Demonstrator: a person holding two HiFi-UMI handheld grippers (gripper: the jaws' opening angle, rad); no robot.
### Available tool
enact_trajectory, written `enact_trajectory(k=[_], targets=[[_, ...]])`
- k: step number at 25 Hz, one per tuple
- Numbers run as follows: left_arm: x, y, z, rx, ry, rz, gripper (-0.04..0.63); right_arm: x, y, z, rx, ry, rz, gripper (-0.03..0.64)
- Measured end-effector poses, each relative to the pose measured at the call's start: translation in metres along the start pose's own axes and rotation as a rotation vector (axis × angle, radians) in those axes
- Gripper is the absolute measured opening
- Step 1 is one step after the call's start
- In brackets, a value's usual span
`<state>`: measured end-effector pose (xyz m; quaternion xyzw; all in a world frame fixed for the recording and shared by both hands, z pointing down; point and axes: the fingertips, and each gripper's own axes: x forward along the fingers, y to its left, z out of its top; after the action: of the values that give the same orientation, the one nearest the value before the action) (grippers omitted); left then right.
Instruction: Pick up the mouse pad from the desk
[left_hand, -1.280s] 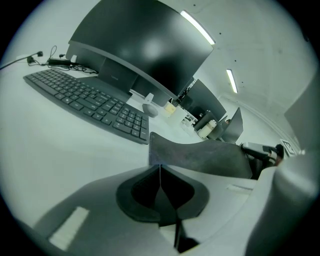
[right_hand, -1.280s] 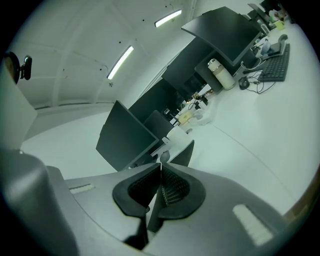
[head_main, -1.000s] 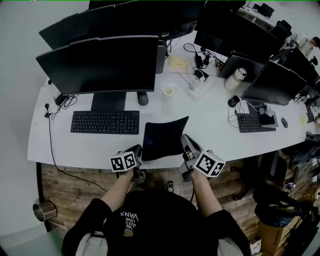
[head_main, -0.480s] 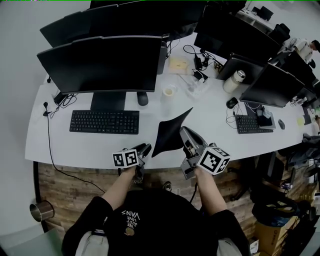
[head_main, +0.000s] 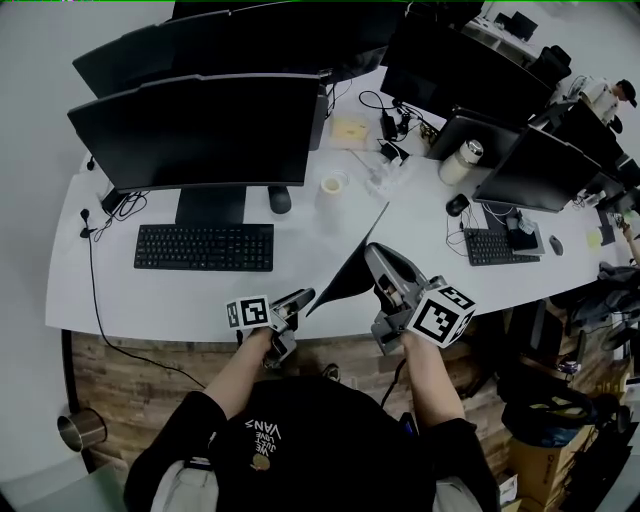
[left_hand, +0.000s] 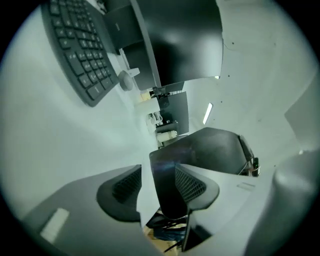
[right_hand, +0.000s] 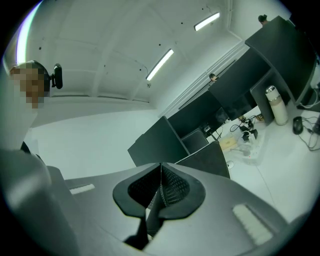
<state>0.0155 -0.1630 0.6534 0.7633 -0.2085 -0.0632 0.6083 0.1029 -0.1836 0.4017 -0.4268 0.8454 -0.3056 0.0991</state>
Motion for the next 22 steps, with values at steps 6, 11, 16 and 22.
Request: enact_trajectory(k=[6,11,16,22], targets=[[0.002,0.003,-0.011,-0.281,0.006,-0.139,0.195,-0.003,0.005,0.015,-0.023,-0.033,-0.001,0.01],[0.006,-0.025,-0.021,-0.55,0.036,-0.296,0.195,-0.003,0.007,0.018,-0.026,-0.041,0.002,0.011],[0.008,-0.03,-0.015,-0.557,0.024,-0.337,0.193,-0.003,0.003,0.017,-0.027,-0.047,-0.009,0.01],[0.003,-0.016,-0.013,-0.391,0.018,-0.211,0.052,-0.009,-0.01,0.015,-0.046,-0.046,-0.049,0.011]])
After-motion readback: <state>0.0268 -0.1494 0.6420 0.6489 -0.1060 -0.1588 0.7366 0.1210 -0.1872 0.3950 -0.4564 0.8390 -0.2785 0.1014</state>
